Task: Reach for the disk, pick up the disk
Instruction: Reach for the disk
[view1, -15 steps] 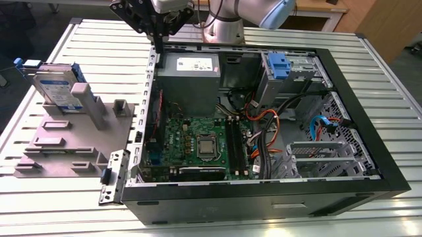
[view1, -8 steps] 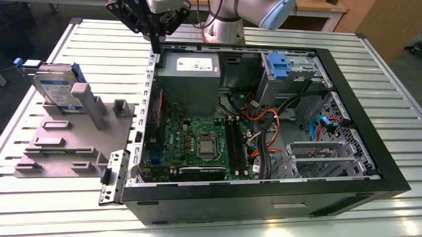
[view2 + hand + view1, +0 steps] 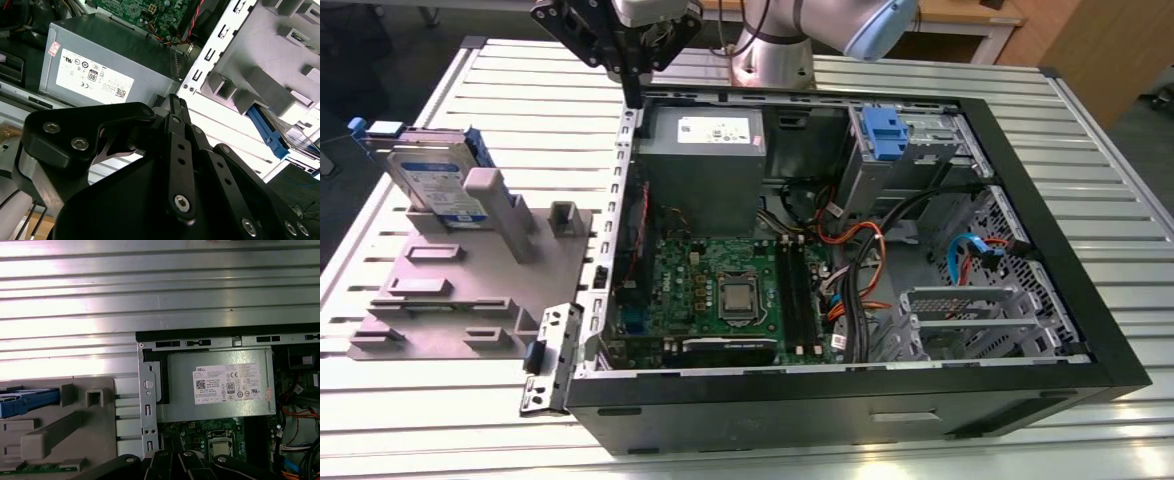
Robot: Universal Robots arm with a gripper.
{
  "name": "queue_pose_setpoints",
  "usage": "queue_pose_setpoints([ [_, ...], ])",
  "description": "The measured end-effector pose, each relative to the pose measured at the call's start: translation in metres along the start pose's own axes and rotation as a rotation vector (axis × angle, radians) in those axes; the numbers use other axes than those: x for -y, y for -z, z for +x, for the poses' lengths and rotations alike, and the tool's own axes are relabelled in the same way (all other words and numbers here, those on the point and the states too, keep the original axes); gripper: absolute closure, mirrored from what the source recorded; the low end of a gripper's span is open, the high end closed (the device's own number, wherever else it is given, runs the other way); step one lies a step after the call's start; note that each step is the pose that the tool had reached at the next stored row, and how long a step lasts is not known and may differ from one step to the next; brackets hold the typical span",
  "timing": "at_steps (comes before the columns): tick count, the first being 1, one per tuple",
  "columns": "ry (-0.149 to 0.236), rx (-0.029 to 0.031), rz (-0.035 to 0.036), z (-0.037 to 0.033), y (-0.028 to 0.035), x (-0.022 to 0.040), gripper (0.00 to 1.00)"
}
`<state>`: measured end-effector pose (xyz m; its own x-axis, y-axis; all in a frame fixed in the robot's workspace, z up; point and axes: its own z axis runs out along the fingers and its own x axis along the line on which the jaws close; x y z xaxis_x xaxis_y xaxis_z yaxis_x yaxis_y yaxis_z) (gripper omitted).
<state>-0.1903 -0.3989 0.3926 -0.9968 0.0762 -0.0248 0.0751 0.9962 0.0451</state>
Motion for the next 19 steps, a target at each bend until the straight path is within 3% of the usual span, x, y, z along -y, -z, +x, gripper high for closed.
queue_pose_setpoints([
  [19, 0.000, 0.0002, 0.0006, -0.0010, -0.0016, 0.0000, 0.89],
])
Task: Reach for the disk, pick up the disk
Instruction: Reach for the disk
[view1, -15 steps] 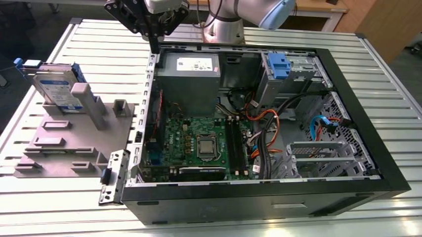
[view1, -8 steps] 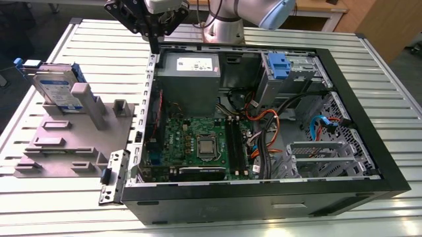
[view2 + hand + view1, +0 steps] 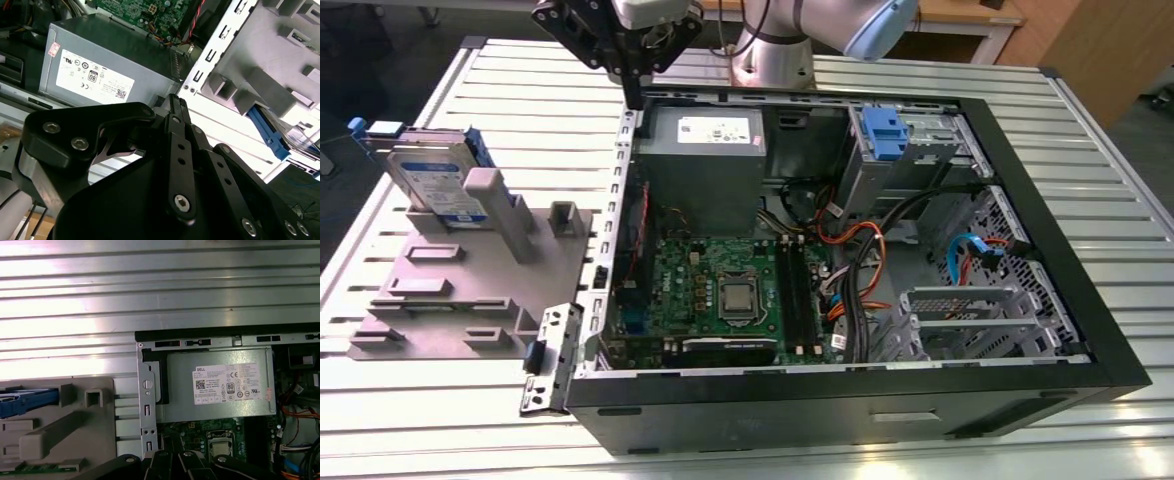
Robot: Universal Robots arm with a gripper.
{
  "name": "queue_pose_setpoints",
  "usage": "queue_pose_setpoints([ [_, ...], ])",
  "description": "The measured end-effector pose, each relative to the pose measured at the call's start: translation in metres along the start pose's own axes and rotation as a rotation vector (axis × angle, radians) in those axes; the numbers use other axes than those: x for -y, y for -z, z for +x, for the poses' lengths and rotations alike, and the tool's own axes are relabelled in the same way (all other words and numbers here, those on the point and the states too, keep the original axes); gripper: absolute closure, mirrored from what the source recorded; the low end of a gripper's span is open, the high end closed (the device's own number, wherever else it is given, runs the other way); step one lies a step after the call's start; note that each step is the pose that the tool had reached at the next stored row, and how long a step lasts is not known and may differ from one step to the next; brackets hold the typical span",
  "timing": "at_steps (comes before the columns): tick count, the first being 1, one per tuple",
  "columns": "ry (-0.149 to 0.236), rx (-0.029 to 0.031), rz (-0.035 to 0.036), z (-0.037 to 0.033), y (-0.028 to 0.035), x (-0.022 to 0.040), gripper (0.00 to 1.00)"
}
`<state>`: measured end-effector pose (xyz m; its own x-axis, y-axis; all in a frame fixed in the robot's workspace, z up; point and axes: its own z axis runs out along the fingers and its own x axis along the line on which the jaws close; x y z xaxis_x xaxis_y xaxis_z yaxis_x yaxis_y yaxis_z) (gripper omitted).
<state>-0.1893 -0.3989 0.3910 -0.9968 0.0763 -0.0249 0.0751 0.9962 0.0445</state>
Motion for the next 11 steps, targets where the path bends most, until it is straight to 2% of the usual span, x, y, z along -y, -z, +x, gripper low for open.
queue_pose_setpoints([
  [11, 0.000, -0.0002, 0.0002, -0.0040, 0.0000, -0.0003, 0.89],
])
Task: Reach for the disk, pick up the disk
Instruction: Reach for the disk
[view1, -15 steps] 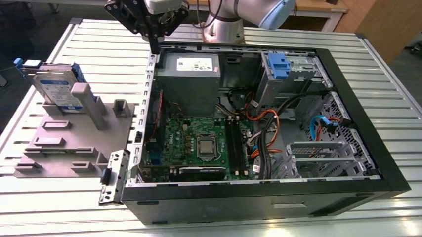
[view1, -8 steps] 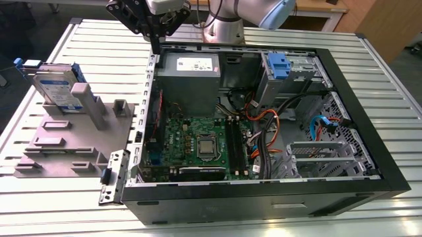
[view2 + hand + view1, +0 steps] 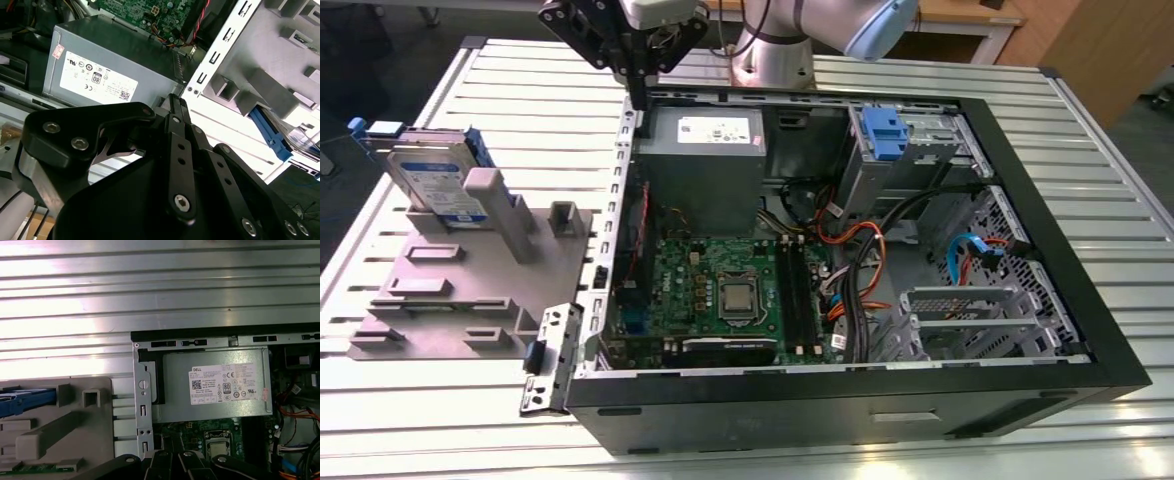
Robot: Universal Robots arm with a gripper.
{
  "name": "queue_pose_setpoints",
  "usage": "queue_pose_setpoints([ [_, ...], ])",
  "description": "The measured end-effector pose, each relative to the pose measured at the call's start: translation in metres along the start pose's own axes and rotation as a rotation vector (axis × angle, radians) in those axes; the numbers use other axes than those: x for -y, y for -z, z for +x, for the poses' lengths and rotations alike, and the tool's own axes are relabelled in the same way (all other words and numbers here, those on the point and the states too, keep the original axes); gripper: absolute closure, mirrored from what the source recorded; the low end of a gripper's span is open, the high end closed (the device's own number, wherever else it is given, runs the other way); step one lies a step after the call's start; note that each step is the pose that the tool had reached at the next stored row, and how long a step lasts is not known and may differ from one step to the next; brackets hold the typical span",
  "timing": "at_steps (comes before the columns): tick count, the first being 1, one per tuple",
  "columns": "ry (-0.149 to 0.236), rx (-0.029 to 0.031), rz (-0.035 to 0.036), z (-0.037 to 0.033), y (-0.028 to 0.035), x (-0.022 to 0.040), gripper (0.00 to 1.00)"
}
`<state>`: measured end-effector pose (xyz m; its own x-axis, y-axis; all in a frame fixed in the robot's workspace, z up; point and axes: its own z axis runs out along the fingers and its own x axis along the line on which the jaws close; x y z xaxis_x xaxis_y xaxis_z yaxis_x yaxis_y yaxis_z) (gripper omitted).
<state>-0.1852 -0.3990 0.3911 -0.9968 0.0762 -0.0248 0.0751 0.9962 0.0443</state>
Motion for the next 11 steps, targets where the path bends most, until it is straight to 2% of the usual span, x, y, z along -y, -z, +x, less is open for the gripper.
queue_pose_setpoints([
  [11, 0.000, 0.0001, -0.0002, -0.0008, -0.0009, 0.0000, 0.89],
])
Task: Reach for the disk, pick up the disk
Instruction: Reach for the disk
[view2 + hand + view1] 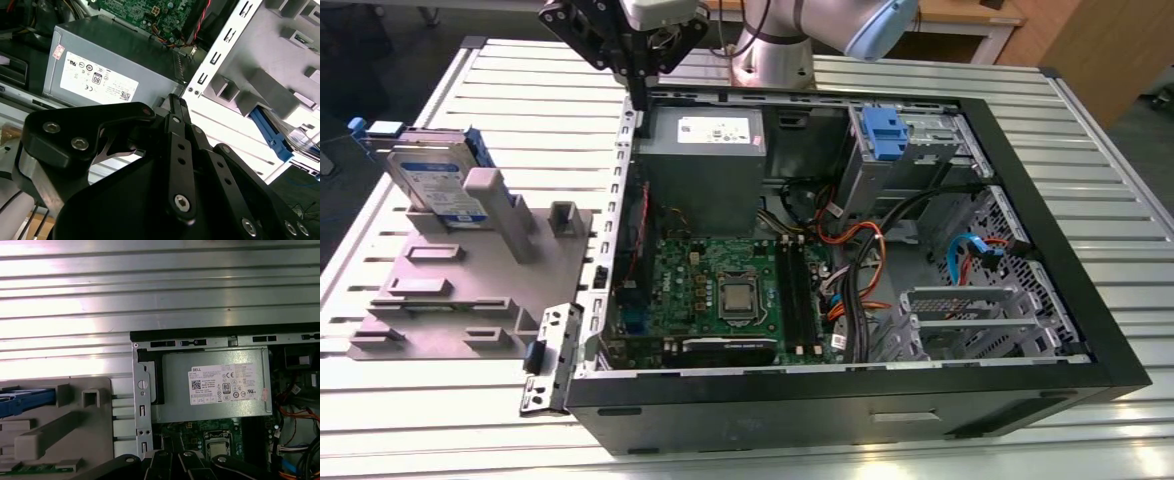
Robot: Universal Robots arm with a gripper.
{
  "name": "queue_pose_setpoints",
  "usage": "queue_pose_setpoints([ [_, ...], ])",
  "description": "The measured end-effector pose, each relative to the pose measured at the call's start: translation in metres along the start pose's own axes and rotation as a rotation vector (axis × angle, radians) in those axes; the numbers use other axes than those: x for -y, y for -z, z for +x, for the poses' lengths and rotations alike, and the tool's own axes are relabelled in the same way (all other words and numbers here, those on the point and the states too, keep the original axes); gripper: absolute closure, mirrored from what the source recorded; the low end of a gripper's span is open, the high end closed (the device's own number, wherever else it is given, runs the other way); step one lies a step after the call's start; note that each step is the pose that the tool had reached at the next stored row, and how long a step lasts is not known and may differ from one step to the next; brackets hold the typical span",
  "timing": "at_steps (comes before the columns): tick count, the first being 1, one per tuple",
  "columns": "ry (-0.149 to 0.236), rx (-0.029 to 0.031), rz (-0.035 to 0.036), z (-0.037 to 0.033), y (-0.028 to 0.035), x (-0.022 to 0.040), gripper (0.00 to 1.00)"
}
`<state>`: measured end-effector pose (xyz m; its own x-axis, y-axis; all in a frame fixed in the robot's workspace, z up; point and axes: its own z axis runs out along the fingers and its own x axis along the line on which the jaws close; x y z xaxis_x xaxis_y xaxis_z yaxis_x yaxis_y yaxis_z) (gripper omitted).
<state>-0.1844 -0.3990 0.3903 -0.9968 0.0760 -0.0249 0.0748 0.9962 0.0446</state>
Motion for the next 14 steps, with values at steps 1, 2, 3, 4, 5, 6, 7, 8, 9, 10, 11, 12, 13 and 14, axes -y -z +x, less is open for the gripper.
queue_pose_setpoints([
  [1, 0.000, 0.0000, 0.0000, -0.0007, -0.0001, -0.0001, 0.89],
  [2, 0.000, -0.0001, 0.0001, -0.0012, -0.0001, -0.0001, 0.89],
  [3, 0.000, 0.0000, 0.0000, -0.0015, -0.0003, -0.0001, 0.89],
  [4, 0.000, -0.0001, 0.0001, -0.0019, -0.0004, -0.0002, 0.89],
  [5, 0.000, -0.0002, 0.0003, -0.0020, -0.0003, -0.0002, 0.89],
  [6, 0.000, -0.0002, 0.0003, -0.0021, -0.0003, -0.0002, 0.89],
  [7, 0.000, -0.0002, 0.0003, -0.0021, -0.0004, -0.0002, 0.89],
  [8, 0.000, -0.0001, 0.0002, -0.0022, -0.0004, -0.0002, 0.89],
  [9, 0.000, -0.0001, 0.0002, -0.0022, -0.0004, -0.0002, 0.89],
  [10, 0.000, -0.0001, 0.0002, -0.0022, -0.0005, -0.0002, 0.89],
  [11, 0.000, 0.0000, 0.0001, -0.0022, -0.0008, -0.0002, 0.89],
  [12, 0.000, 0.0001, 0.0000, -0.0022, -0.0012, -0.0004, 0.89],
  [13, 0.000, 0.0000, 0.0001, -0.0022, -0.0014, -0.0005, 0.89],
  [14, 0.000, 0.0000, 0.0002, -0.0022, -0.0015, -0.0006, 0.89],
])
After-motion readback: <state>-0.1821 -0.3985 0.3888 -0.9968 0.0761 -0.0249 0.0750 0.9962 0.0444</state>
